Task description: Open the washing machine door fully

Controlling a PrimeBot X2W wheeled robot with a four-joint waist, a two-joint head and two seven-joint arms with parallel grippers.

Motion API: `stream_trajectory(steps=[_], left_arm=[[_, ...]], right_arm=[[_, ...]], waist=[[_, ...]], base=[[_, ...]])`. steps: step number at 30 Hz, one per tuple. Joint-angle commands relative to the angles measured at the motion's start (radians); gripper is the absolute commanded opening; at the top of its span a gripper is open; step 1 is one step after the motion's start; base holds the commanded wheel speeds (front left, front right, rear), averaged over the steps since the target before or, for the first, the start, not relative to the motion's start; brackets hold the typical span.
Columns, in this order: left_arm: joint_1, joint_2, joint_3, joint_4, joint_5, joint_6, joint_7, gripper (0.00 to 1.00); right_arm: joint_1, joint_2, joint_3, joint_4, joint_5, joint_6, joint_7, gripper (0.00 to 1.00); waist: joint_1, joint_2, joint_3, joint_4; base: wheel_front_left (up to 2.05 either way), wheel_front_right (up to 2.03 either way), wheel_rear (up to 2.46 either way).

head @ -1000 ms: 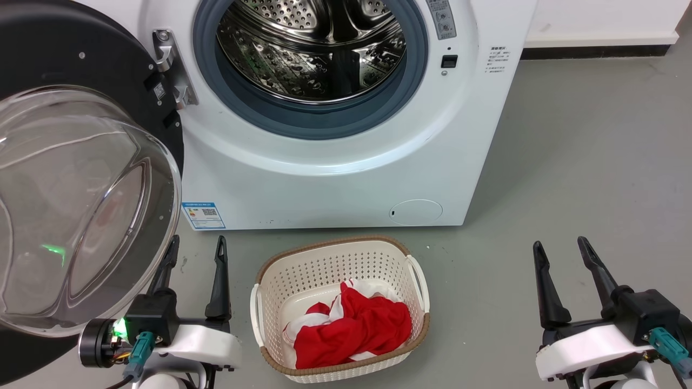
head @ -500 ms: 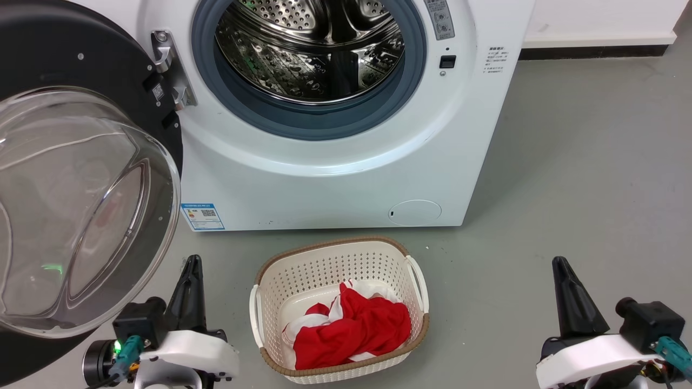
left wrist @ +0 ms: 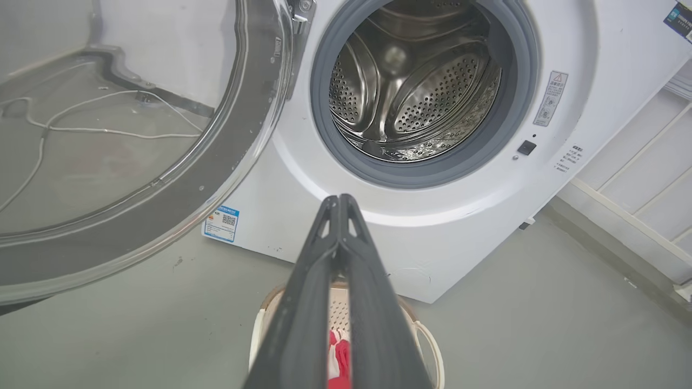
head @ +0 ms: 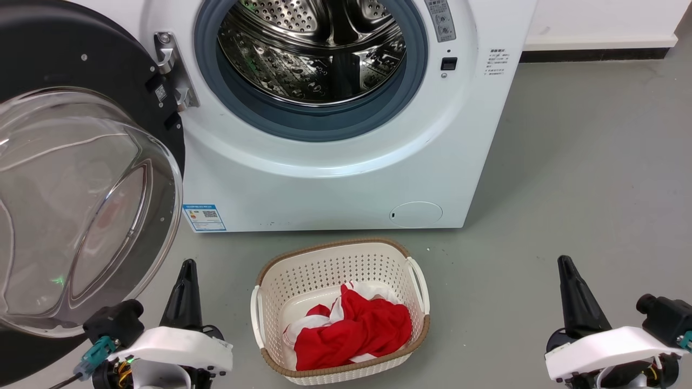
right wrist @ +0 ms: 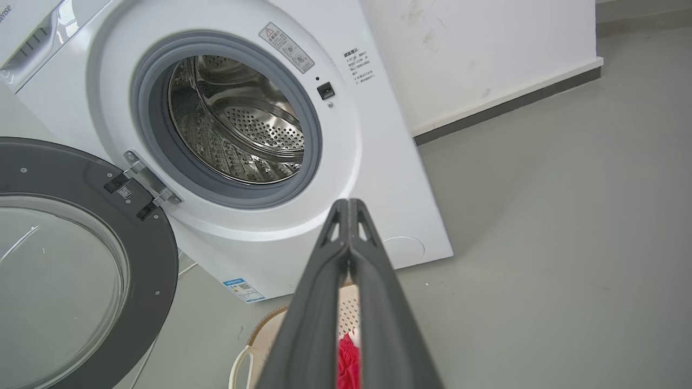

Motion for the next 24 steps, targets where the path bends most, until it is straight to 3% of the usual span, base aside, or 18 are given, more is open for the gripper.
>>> stream_trajectory(steps=[1,7,24], left_arm=[[-0.025,0.004,0.004,-0.011,-0.037,-0.006,0.006,0.0],[-0.029,0.002,0.013,-0.004,-0.173,-0.016,0.037,0.0],[-0.038,-0.001,0.03,0.011,-0.423,-0.034,0.097,0.0]], right_arm=[[-0.026,-0.009,-0.002,-0.009,0.041,0.0,0.003,0.0],[-0.038,-0.014,-0.005,0.006,0.178,0.0,0.025,0.0],[-0.056,-0.019,-0.016,0.033,0.429,0.0,0.068,0.0]], waist=[[0.0,0.0,0.0,0.0],[0.0,0.0,-0.003,0.002],[0.0,0.0,-0.009,0.006]], base=[[0.0,0.0,0.0],[0.0,0.0,0.0],[0.0,0.0,0.0]])
